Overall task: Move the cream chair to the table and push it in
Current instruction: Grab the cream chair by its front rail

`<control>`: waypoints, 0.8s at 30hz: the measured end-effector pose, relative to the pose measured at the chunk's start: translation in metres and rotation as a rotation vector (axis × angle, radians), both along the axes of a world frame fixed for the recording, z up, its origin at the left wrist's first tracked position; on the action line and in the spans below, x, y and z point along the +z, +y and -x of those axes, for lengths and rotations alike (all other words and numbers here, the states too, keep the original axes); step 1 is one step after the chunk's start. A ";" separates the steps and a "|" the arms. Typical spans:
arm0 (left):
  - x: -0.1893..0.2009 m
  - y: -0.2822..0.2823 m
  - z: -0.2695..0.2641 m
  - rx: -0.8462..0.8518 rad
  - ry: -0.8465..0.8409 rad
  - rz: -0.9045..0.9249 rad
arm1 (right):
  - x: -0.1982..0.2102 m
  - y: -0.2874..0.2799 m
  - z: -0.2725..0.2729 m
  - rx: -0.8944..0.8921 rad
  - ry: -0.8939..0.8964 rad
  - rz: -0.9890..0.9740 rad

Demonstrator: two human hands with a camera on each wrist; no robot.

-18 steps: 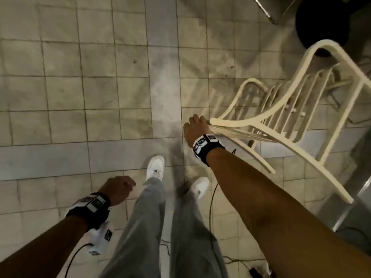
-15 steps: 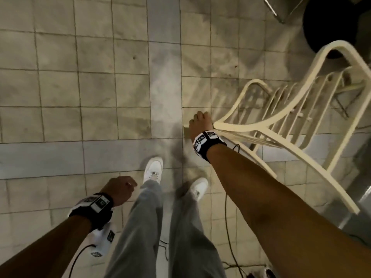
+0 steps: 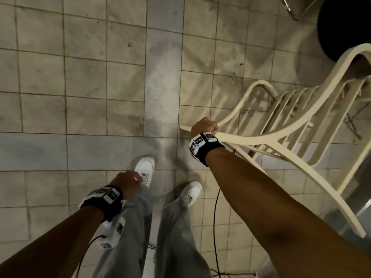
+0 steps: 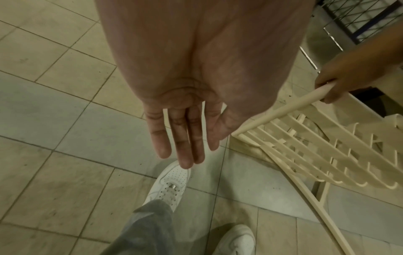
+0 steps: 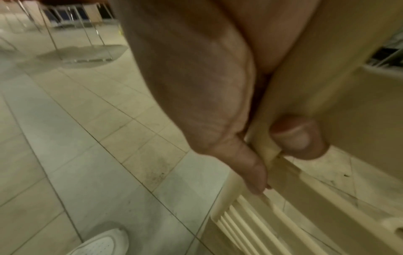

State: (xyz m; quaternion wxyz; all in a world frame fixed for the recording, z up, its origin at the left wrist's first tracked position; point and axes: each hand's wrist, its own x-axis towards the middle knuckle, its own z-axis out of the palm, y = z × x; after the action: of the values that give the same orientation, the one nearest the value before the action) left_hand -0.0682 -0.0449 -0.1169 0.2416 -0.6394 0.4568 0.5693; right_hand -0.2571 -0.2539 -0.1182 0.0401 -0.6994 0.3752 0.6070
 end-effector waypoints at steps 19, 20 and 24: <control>-0.032 -0.145 0.165 -0.115 0.305 0.449 | 0.184 0.070 0.076 -0.233 -0.395 0.157; -0.035 -0.145 0.168 -0.110 0.321 0.459 | 0.187 0.072 0.077 -0.237 -0.401 0.159; -0.026 -0.135 0.161 -0.155 0.428 0.552 | 0.206 0.080 0.086 -0.223 -0.480 0.222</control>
State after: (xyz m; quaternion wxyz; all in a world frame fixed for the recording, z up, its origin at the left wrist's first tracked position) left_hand -0.2296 -0.1800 -0.1433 0.0011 -0.5103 0.6807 0.5256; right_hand -0.3430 -0.1741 0.0882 0.1175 -0.7778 0.4934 0.3710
